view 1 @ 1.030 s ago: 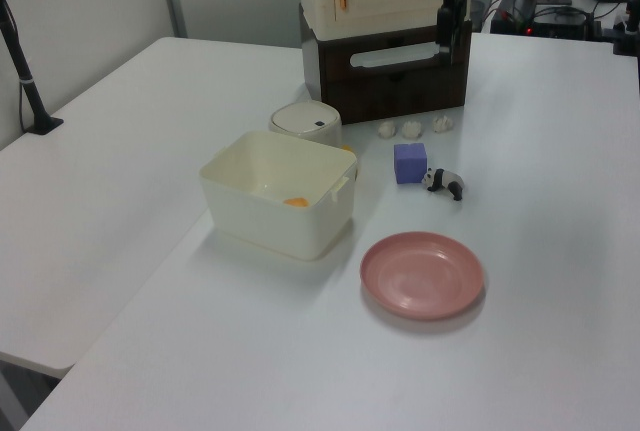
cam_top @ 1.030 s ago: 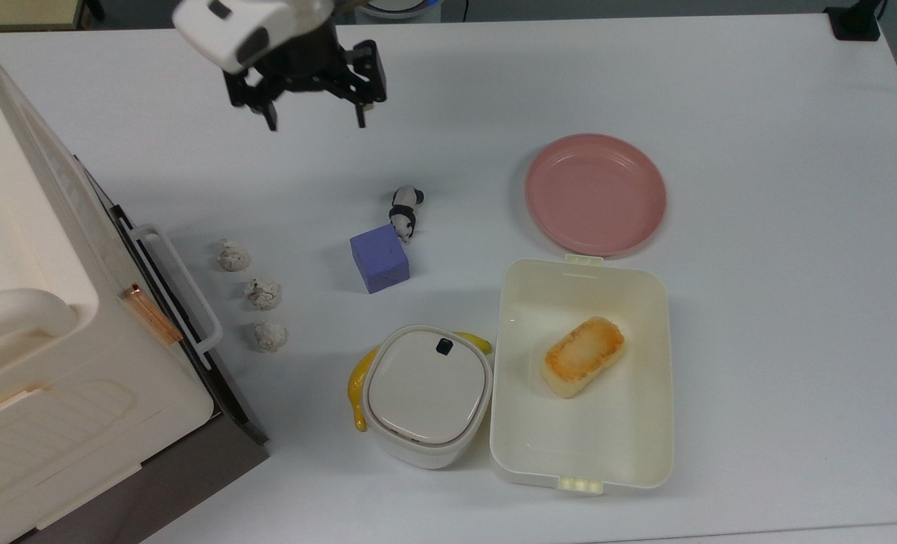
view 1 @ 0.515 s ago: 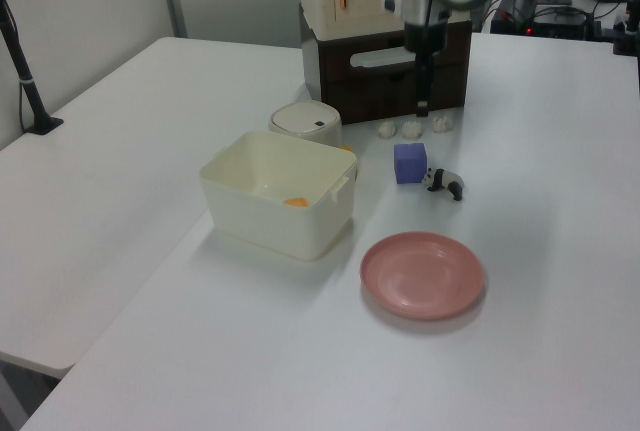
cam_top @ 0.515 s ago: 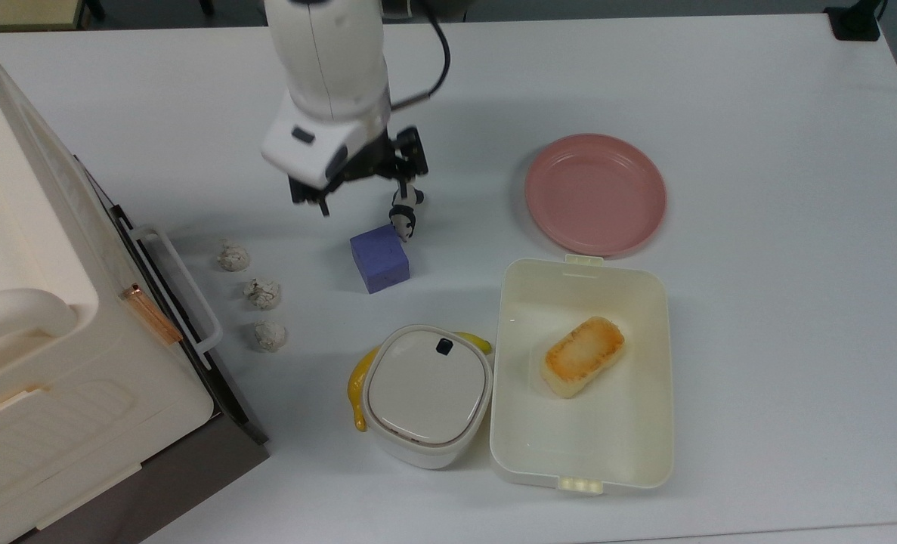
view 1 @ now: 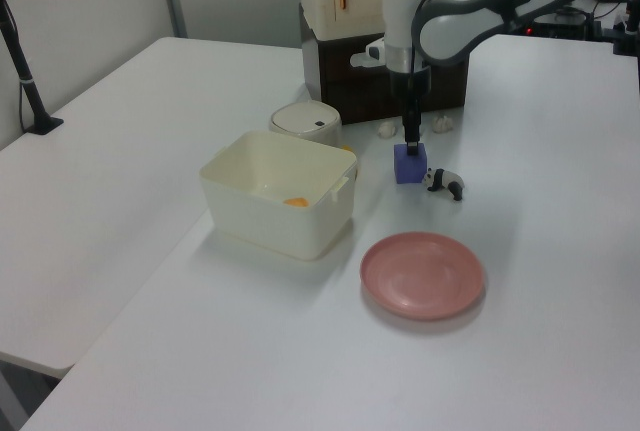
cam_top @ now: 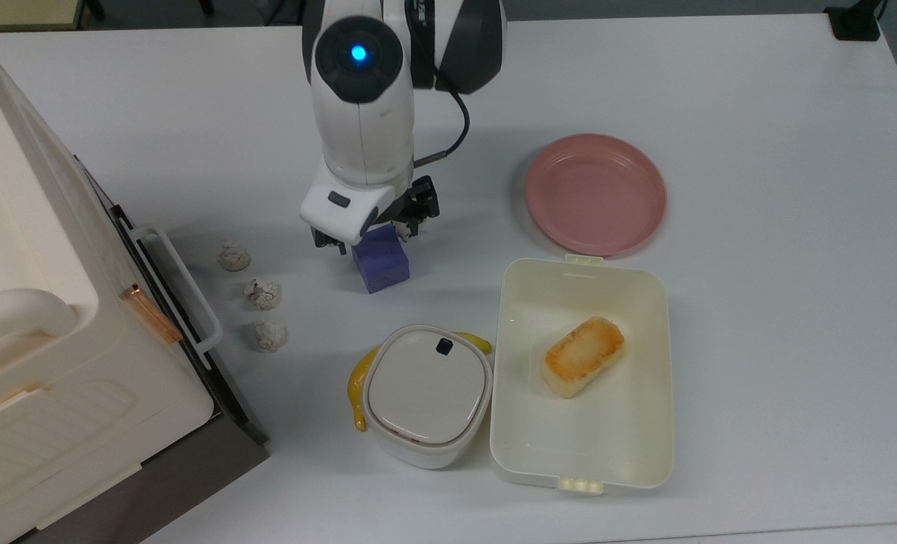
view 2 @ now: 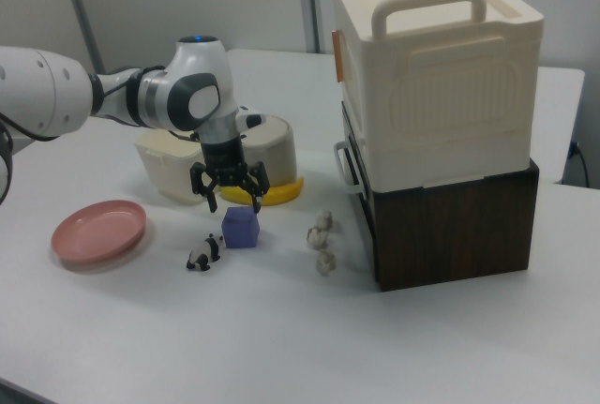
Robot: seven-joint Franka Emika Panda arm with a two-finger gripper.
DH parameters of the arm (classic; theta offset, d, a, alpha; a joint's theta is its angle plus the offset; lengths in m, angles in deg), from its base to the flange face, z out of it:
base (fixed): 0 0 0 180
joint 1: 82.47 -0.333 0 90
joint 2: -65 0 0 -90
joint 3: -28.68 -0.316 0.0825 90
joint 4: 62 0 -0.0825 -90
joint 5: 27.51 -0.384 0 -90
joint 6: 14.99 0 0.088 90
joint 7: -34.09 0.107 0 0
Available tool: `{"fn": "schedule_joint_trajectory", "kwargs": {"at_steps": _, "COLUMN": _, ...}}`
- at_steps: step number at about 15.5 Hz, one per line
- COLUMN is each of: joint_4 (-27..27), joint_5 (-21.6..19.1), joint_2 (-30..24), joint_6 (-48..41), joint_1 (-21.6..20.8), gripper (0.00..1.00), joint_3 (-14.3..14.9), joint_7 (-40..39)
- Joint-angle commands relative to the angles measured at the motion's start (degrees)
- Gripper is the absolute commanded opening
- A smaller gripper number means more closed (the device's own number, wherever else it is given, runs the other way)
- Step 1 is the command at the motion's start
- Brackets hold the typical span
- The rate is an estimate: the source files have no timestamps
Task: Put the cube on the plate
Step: 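Lower the gripper around the purple cube and close on it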
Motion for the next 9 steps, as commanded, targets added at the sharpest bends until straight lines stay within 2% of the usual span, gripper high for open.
{"fn": "schedule_joint_trajectory", "kwargs": {"at_steps": 1, "joint_4": 0.4, "joint_5": 1.6, "joint_2": 1.9, "joint_6": 1.4, "joint_1": -1.5, "gripper": 0.99, "joint_3": 0.4, "joint_7": 0.2}}
{"fn": "schedule_joint_trajectory", "kwargs": {"at_steps": 3, "joint_4": 0.3, "joint_5": 2.4, "joint_2": 2.0, "joint_6": 1.4, "joint_1": -1.5, "gripper": 0.85, "joint_3": 0.3, "joint_7": 0.2}}
{"fn": "schedule_joint_trajectory", "kwargs": {"at_steps": 4, "joint_4": 0.3, "joint_5": 3.0, "joint_2": 2.0, "joint_6": 1.4, "joint_1": -1.5, "gripper": 0.71, "joint_3": 0.4, "joint_7": 0.1}}
{"fn": "schedule_joint_trajectory", "kwargs": {"at_steps": 7, "joint_4": 0.1, "joint_5": 4.0, "joint_2": 1.8, "joint_6": 1.2, "joint_1": -1.4, "gripper": 0.43, "joint_3": 0.5, "joint_7": 0.0}}
{"fn": "schedule_joint_trajectory", "kwargs": {"at_steps": 9, "joint_4": 0.0, "joint_5": 3.9, "joint_2": 0.2, "joint_6": 0.3, "joint_1": -1.5, "gripper": 0.42, "joint_3": 0.7, "joint_7": 0.2}}
